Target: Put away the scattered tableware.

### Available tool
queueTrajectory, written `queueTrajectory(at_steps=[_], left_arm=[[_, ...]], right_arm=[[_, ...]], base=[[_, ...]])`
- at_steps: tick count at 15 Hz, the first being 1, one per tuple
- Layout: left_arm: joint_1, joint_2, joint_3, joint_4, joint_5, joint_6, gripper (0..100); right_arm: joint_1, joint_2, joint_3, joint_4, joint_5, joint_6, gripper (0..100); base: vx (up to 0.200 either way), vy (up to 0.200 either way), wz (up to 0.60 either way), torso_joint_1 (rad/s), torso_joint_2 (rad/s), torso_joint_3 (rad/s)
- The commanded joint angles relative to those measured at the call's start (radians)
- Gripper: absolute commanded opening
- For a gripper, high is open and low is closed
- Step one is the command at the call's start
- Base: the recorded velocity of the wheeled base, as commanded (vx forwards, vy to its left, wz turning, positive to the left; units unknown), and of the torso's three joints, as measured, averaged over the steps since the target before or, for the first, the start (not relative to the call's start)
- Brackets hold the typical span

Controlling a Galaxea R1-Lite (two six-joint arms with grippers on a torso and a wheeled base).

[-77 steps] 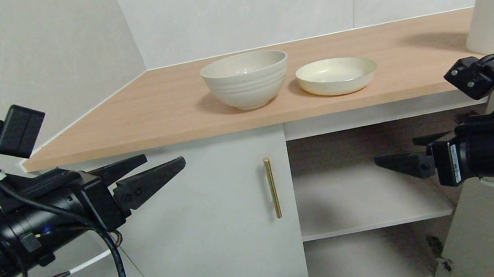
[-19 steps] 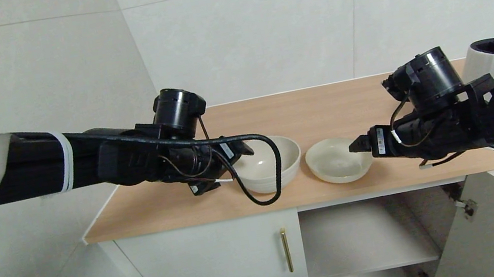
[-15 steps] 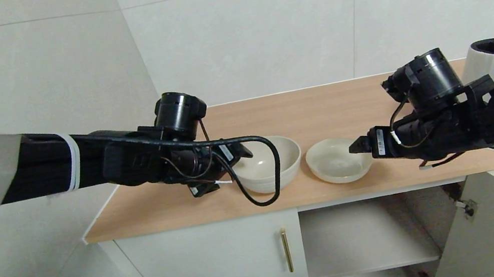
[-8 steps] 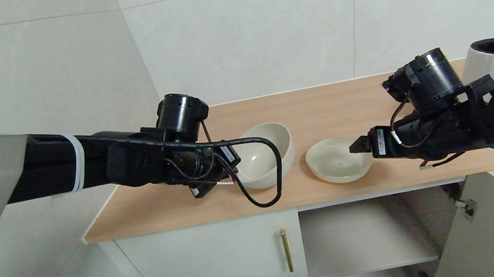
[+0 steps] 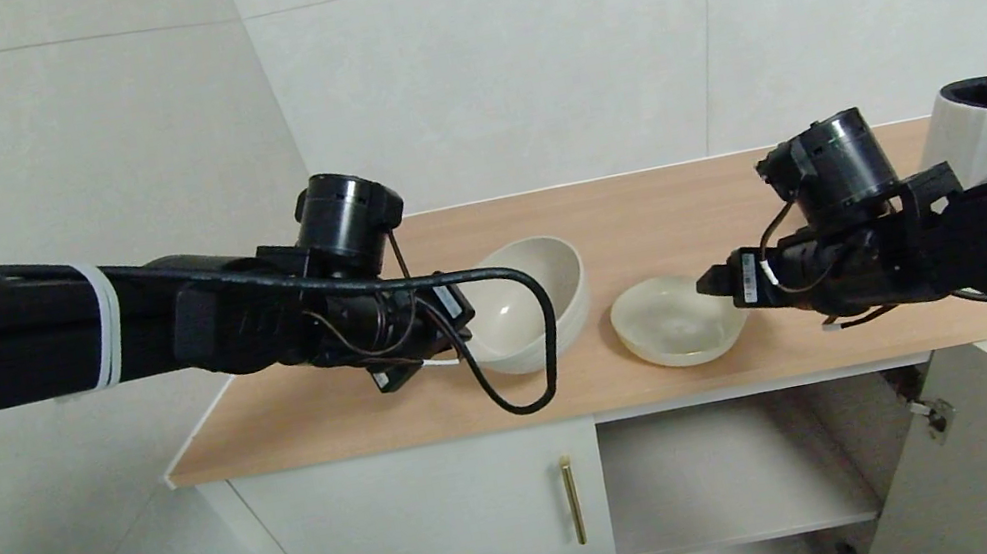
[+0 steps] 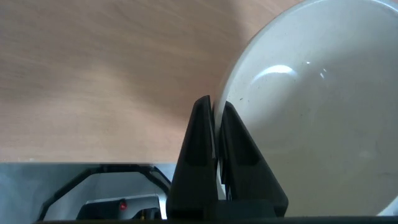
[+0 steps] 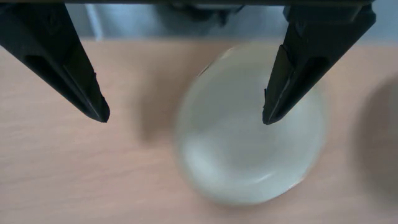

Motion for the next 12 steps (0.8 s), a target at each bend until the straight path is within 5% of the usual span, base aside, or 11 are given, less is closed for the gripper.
queueTrajectory(at_steps=[1, 10, 11, 12], left_arm=[[-0.002, -0.015, 0.002, 0.000, 0.000, -0.001, 0], [-0.002, -0.025, 0.005, 0.000, 0.000, 0.001, 0], [-0.002, -0.027, 0.008, 0.000, 0.000, 0.001, 0], [-0.002, -0.027, 0.008, 0.000, 0.000, 0.006, 0]], right_arm=[[0.000, 0.080, -0.012, -0.020, -0.068, -0.015, 100], [-0.002, 0.149, -0.008, -0.104, -0.097, -0.024, 100], [-0.002, 0.149, -0.005, -0.107, -0.097, -0.024, 0], [-0.002, 0.145, -0.005, -0.109, -0.095, -0.021, 0]], base=[[0.000, 0.000, 0.00, 0.000, 0.00, 0.000], [0.000, 0.000, 0.00, 0.000, 0.00, 0.000], [0.000, 0.000, 0.00, 0.000, 0.00, 0.000], [0.000, 0.000, 0.00, 0.000, 0.00, 0.000]])
